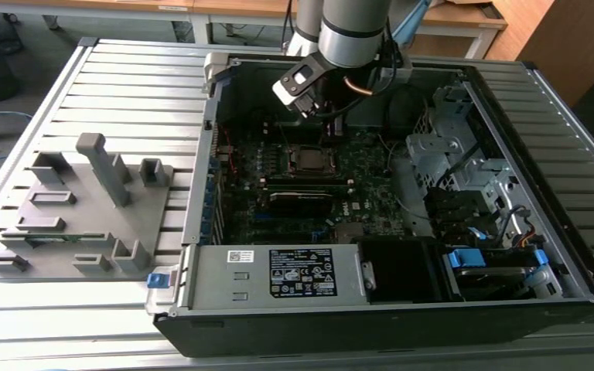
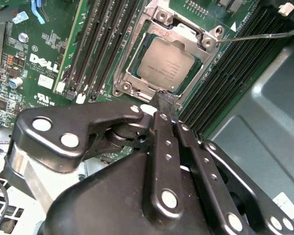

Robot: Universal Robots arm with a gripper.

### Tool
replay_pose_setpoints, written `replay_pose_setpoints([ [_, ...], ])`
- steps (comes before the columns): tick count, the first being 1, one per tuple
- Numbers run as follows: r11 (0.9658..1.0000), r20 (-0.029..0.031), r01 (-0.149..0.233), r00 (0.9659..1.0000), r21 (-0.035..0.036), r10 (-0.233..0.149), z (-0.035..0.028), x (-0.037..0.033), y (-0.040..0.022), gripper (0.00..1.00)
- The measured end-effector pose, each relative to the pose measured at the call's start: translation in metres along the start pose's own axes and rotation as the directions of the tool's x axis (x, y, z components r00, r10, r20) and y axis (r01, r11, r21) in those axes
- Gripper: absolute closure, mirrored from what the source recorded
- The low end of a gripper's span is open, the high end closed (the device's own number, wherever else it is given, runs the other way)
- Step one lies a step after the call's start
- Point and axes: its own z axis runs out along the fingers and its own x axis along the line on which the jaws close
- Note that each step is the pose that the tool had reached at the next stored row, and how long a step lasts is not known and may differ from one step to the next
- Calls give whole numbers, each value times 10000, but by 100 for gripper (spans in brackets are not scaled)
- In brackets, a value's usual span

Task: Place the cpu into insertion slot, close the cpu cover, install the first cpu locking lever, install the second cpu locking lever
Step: 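Close the cpu cover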

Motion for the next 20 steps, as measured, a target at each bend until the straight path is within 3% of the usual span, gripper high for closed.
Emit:
replay_pose_setpoints([
  [15, 10000, -2, 45, 10000, 2, -45, 9, -2, -42, 89],
  [20, 9972, -8, 743, 9972, 33, -743, 10, -2, -42, 89],
])
